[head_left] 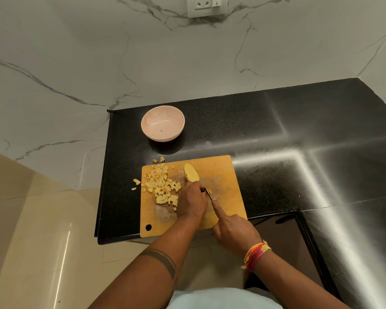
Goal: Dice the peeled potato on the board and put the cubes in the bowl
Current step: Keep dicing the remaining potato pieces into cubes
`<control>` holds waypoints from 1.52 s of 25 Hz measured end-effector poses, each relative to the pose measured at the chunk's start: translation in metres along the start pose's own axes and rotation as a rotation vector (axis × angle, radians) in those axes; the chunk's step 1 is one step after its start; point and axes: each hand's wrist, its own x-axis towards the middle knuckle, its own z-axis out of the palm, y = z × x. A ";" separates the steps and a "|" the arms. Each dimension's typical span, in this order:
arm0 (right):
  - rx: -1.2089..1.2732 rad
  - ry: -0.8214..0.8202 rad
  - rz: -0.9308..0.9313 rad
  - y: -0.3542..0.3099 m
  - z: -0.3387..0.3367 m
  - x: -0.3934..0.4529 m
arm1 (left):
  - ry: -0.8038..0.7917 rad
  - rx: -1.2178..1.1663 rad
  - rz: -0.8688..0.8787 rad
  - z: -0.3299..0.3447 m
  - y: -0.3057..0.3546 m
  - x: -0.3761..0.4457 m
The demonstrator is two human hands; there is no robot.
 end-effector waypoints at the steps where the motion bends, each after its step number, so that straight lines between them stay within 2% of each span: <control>1: -0.001 0.006 0.000 0.000 0.000 -0.002 | 0.000 0.003 0.008 0.000 0.000 -0.001; 11: 0.040 -0.007 0.007 0.015 0.011 -0.032 | 0.018 0.021 0.069 0.007 -0.004 0.000; 16: 0.120 0.080 0.011 0.024 0.005 -0.032 | 0.032 -0.014 0.049 0.008 -0.002 -0.006; 23: 0.184 0.144 0.043 0.032 -0.001 -0.022 | 0.042 0.163 0.145 0.017 0.003 -0.006; 31: 0.193 0.123 0.059 0.027 0.002 -0.012 | -0.001 0.099 0.265 0.009 -0.003 -0.003; 38: 0.170 0.088 0.025 0.020 0.010 -0.010 | 0.029 0.021 0.235 0.010 -0.008 -0.005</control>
